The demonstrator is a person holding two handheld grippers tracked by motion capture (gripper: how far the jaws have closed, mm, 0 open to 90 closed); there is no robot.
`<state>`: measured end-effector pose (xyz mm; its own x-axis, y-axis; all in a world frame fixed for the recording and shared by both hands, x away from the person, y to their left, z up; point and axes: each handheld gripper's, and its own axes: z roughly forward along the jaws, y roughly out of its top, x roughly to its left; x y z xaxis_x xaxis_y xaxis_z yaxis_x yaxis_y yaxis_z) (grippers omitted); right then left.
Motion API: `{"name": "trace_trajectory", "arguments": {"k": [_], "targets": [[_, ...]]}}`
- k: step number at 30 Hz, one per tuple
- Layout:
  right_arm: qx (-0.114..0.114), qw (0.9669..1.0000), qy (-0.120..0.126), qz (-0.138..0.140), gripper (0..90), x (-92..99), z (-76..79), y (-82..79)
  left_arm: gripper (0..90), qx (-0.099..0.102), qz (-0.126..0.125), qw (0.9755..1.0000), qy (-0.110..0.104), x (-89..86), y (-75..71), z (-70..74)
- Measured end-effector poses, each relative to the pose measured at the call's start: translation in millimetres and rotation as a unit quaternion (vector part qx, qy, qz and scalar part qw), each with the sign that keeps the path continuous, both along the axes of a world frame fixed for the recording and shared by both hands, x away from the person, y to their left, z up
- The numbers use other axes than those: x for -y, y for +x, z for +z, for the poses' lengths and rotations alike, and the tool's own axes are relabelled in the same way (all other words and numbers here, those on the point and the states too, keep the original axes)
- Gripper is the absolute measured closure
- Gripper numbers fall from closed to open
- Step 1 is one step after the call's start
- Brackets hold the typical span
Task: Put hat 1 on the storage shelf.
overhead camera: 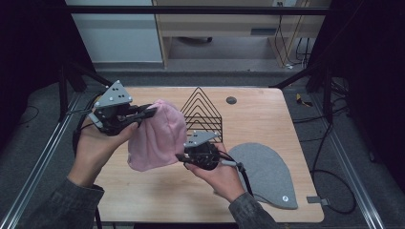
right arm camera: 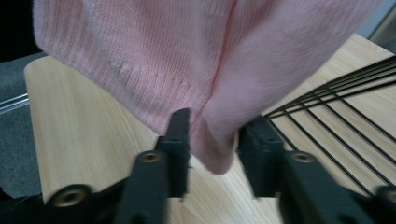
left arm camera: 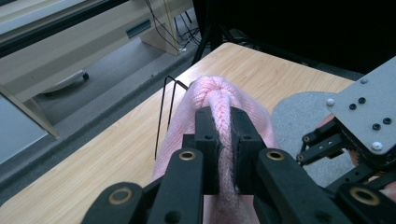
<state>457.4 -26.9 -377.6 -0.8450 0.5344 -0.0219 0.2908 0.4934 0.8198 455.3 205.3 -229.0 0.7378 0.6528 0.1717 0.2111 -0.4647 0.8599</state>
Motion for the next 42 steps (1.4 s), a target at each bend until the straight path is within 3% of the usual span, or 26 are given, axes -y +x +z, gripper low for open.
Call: {"name": "trace_trajectory", "arguments": {"k": [1, 2, 5, 8, 12, 13, 14, 16, 19, 25, 32, 42], "targets": [[0.0, 1.0, 0.0, 0.0, 74.4, 0.0, 0.0, 0.0, 83.3, 0.0, 0.001, 1.0, 0.0, -0.8, 0.1, -0.4], [0.0, 1.0, 0.005, 0.005, 82.2, 1.0, 2.2, -0.1, 83.3, 0.0, 0.003, 1.0, 0.002, -2.1, 0.2, -0.4], [-0.001, 0.9999, 0.007, 0.011, 83.5, 7.9, 10.9, 1.1, 83.2, -0.003, 0.014, 0.9999, 0.009, -11.4, 6.9, 1.1], [0.006, 0.9999, 0.008, 0.009, 83.8, 18.4, 27.7, 8.0, 83.1, -0.002, 0.021, 0.9998, 0.006, -16.4, 17.9, 7.3], [0.016, 0.9998, 0.009, 0.011, 83.8, 29.0, 59.6, 23.7, 83.1, 0.013, 0.037, 0.9992, 0.005, -19.9, 36.0, 24.3], [0.016, 0.9998, 0.009, 0.011, 83.8, 29.0, 59.6, 23.7, 83.2, 0.013, 0.037, 0.9992, 0.005, -19.9, 36.0, 24.3], [0.022, 0.9997, 0.006, 0.011, 83.8, 31.9, 72.8, 33.2, 83.2, 0.017, 0.044, 0.9989, -0.003, -21.4, 46.1, 30.6], [0.026, 0.9996, 0.007, 0.007, 83.9, 34.9, 81.9, 44.4, 83.2, 0.02, 0.046, 0.9987, -0.01, -22.3, 51.3, 32.5], [0.029, 0.9995, 0.011, -0.006, 84.2, 40.3, 90.0, 60.4, 83.1, 0.017, 0.046, 0.9981, -0.039, -25.9, 68.5, 34.0], [0.025, 0.9995, 0.011, -0.019, 85.1, 47.6, 92.8, 78.2, 83.2, 0.012, 0.05, 0.9977, -0.044, -25.2, 81.9, 33.1], [0.032, 0.9983, -0.001, -0.049, 85.1, 48.6, 95.2, 98.9, 82.9, 0.012, 0.065, 0.9973, -0.031, -21.6, 100.2, 30.2], [0.025, 0.9977, -0.011, -0.061, 85.0, 46.6, 85.0, 122.3, 82.9, 0.01, 0.07, 0.9974, -0.015, -12.1, 123.7, 21.7]]}}
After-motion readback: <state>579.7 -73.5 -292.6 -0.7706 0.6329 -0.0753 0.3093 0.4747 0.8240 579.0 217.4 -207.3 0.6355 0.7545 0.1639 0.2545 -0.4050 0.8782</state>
